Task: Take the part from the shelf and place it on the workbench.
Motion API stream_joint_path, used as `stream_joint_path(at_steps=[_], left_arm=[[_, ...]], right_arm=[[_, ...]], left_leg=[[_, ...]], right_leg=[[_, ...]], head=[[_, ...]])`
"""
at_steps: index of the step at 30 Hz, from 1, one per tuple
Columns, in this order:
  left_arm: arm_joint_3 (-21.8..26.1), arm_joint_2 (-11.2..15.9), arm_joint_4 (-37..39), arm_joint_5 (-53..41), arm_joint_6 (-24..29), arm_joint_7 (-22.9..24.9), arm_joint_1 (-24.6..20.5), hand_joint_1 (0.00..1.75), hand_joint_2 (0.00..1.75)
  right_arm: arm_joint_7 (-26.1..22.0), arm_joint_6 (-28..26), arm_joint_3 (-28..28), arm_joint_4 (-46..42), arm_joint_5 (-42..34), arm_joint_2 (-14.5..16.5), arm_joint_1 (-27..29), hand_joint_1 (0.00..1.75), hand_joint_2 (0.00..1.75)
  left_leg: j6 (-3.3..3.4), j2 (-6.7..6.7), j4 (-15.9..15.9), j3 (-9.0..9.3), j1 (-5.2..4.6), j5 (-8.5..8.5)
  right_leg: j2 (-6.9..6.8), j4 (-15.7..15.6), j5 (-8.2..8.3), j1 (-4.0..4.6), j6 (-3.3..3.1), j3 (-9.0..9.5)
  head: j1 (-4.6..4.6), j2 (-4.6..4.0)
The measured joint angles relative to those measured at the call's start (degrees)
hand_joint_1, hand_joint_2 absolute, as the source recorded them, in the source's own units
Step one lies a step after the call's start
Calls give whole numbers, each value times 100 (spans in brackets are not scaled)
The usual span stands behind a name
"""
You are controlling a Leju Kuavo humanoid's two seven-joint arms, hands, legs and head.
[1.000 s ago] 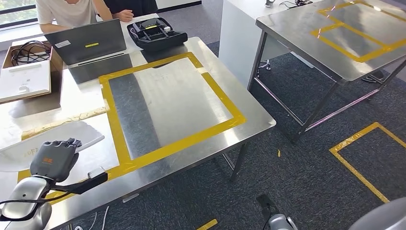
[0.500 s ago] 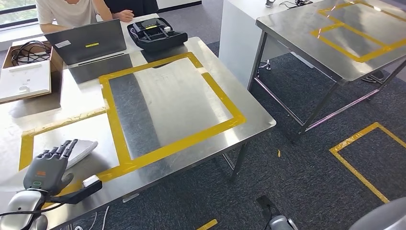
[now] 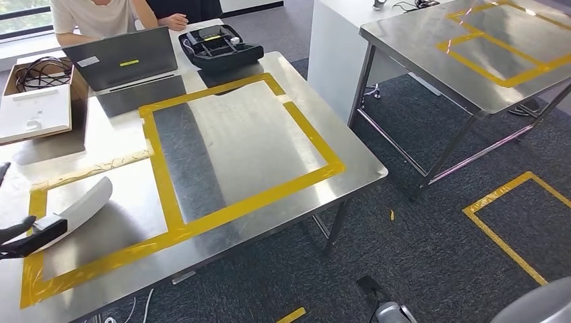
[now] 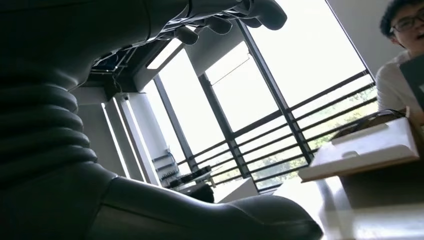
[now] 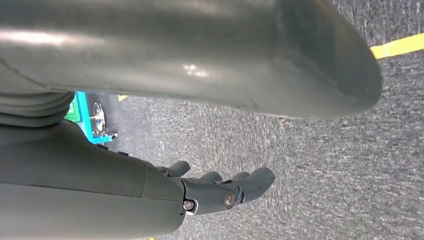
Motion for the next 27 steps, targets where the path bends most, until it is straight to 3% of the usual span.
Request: stream_joint_path(at_steps=[3, 5, 6, 8, 9, 10, 11, 12, 14, 16, 19, 20, 22, 24, 25, 26, 27], left_arm=[[-1, 101, -25, -187, -90, 171, -385, 0, 0], [-9, 150, -50, -347, -278, 298, -751, 0, 0], [-13, 180, -58, -411, -399, 323, -977, 0, 0], [-15, 252, -58, -512, -623, 329, -1413, 0, 0], [-17, 281, -56, -561, -710, 332, -1603, 0, 0], [-25, 297, -55, -603, -773, 338, -1766, 0, 0], [-39, 302, -56, -635, -810, 350, -1918, 0, 0], [-57, 300, -61, -660, -828, 373, -2063, 0, 0], [-91, 294, -72, -689, -839, 426, -2317, 0, 0], [-107, 304, -80, -727, -852, 473, -2546, 0, 0], [-123, 338, -83, -768, -901, 544, -2812, 0, 0], [-131, 364, -83, -776, -924, 572, -2882, 0, 0], [-149, 450, -76, -793, -952, 650, -3025, 0, 0], [-161, 553, -63, -800, -959, 742, -3161, 0, 0], [-163, 615, -58, -797, -955, 791, -3219, 0, 0], [-164, 685, -54, -787, -948, 834, -3273, 0, 0], [-163, 766, -51, -775, -938, 867, -3331, 0, 0]], right_arm=[[-22, 29, 9, 0, 11, 25, 0, 0, 0], [-58, 66, 13, 0, 10, 39, -15, 0, 0], [-76, 79, 14, 0, 4, 42, -33, 0, 0], [-108, 98, 16, 0, -26, 45, -70, 0, 0], [-118, 100, 16, 0, -50, 48, -77, 0, 0], [-123, 102, 15, 0, -74, 51, -76, 0, 0], [-125, 103, 15, 0, -98, 56, -73, 0, 0], [-124, 106, 15, 0, -125, 60, -73, 0, 0], [-102, 116, 15, 0, -167, 63, -80, 0, 0], [-39, 135, 15, 1, -199, 72, -79, 0, 0], [92, 157, 11, 2, -244, 104, -75, 0, 0], [132, 160, 9, 2, -259, 118, -80, 0, 0], [191, 158, -1, 2, -305, 148, -84, 0, 0], [211, 148, -28, 2, -367, 164, -83, 0, 0], [207, 143, -45, 2, -394, 174, -83, 0, 0], [199, 138, -62, 2, -417, 182, -85, 0, 0], [193, 135, -75, 2, -434, 193, -87, 0, 0]], left_leg=[[53, 7, 9, -7, -11, 28], [107, 51, -27, -22, 22, 92], [131, 90, -52, -35, 38, 118], [163, 185, -60, -68, 29, 145], [168, 234, -50, -93, 19, 149], [171, 272, -33, -120, 12, 154], [169, 300, -12, -148, 9, 159], [162, 320, 15, -176, 10, 164], [127, 351, 74, -230, 6, 171], [62, 369, 115, -278, -9, 193], [-64, 368, 119, -329, -16, 247], [-106, 361, 165, -367, -11, 183], [-182, 345, 567, -521, 13, -203], [-242, 340, 1273, -717, 34, -677], [-262, 340, 1536, -754, 43, -786], [-272, 340, 1629, -707, 49, -778], [-274, 340, 1517, -561, 54, -672]], right_leg=[[24, -10, 24, -19, 45, -6], [-90, 99, -60, -1, 67, -70], [-209, 307, -210, 19, 66, -167], [-432, 1025, -636, 38, 55, -477], [-473, 1415, -805, 40, 52, -633], [-485, 1658, -870, 40, 50, -714], [-493, 1693, -829, 39, 45, -690], [-504, 1491, -694, 38, 37, -544], [-533, 726, -418, 41, 1, -82], [-541, 297, -292, 65, -56, 128], [-528, 240, -230, 68, -166, 55], [-528, 234, -187, 56, -210, 23], [-531, 214, -89, 38, -284, -66], [-523, 216, 7, 41, -312, -186], [-522, 219, 55, 42, -313, -249], [-521, 223, 102, 41, -311, -310], [-519, 227, 147, 39, -306, -367]], head=[[1, 0], [18, 0], [42, 0], [88, 0], [94, 0], [96, 0], [98, 0], [103, 0], [107, 0], [104, 0], [103, 0], [101, 0], [87, 0], [76, 0], [77, 0], [78, 0], [76, 0]])
